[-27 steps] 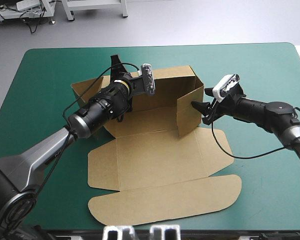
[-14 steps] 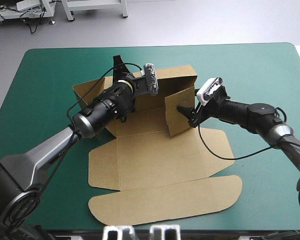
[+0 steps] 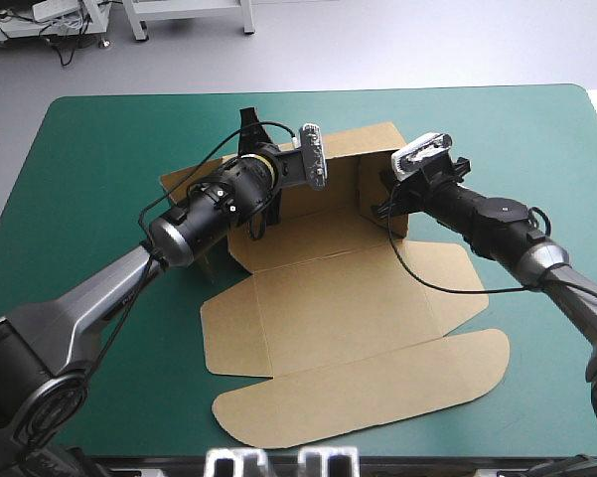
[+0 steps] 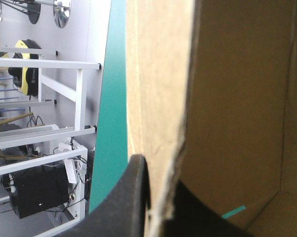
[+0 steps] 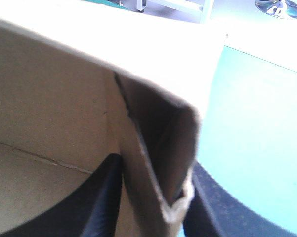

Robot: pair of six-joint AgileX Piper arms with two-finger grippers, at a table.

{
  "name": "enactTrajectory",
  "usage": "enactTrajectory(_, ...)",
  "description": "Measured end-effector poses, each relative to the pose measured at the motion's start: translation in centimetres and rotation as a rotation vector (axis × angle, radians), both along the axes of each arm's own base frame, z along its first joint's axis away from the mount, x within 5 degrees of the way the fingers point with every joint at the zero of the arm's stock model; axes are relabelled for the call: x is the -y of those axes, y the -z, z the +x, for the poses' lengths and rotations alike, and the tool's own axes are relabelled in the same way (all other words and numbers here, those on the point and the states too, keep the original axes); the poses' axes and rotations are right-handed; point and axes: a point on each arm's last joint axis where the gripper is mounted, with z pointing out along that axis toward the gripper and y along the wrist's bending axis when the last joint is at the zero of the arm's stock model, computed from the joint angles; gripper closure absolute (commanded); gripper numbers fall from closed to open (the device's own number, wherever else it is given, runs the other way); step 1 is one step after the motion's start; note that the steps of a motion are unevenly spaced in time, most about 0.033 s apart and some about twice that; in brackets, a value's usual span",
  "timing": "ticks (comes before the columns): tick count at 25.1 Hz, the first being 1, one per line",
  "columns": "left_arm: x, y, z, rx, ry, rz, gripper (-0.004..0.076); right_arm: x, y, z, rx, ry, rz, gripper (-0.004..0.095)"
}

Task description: Fold the box

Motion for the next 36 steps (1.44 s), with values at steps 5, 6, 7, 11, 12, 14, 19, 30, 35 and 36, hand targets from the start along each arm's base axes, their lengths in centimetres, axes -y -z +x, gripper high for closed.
enactTrajectory(5, 0.0, -0.1, -0.1, -0.009, 0.018, 0.015, 0.0732, 0.2, 0.0, 0.1, 0.000, 0.016, -0.004, 0.0805)
enactTrajectory(6, 0.0, -0.1, -0.1, -0.010, 0.020, 0.016, 0.0710, 0.2, 0.0, 0.1, 0.001, 0.019, -0.006, 0.0824)
enactTrajectory(7, 0.0, -0.2, -0.2, -0.013, 0.027, 0.019, 0.0687, 0.2, 0.0, 0.1, 0.001, 0.022, -0.007, 0.0827)
enactTrajectory(11, 0.0, -0.4, -0.6, -0.038, 0.060, 0.006, 0.0489, 0.3, 0.0, 0.1, -0.001, 0.029, -0.004, 0.0830)
enactTrajectory(12, 0.0, -0.5, -0.7, -0.046, 0.066, -0.004, 0.0397, 0.3, 0.0, 0.1, -0.002, 0.031, -0.004, 0.0830)
enactTrajectory(14, 0.0, -0.5, -1.1, -0.079, 0.067, -0.029, 0.0215, 0.3, 0.0, 0.1, -0.004, 0.033, -0.003, 0.0830)
enactTrajectory(19, 0.0, -0.7, -2.3, -0.152, 0.049, -0.101, 0.0007, 0.2, 0.0, 0.1, -0.001, 0.012, -0.013, 0.0830)
enactTrajectory(30, -3.2, -5.5, -4.3, -0.114, -0.074, -0.373, 0.0722, 0.5, -0.1, 0.3, 0.007, 0.049, -0.034, 0.0880)
enactTrajectory(35, -7.3, -6.7, -1.2, -0.057, -0.261, -0.527, 0.0722, 0.6, -0.2, 0.3, 0.009, 0.066, -0.032, 0.0928)
enactTrajectory(36, -8.3, -7.1, -0.7, -0.049, -0.300, -0.562, 0.0722, 0.6, -0.2, 0.3, 0.010, 0.066, -0.032, 0.0928)
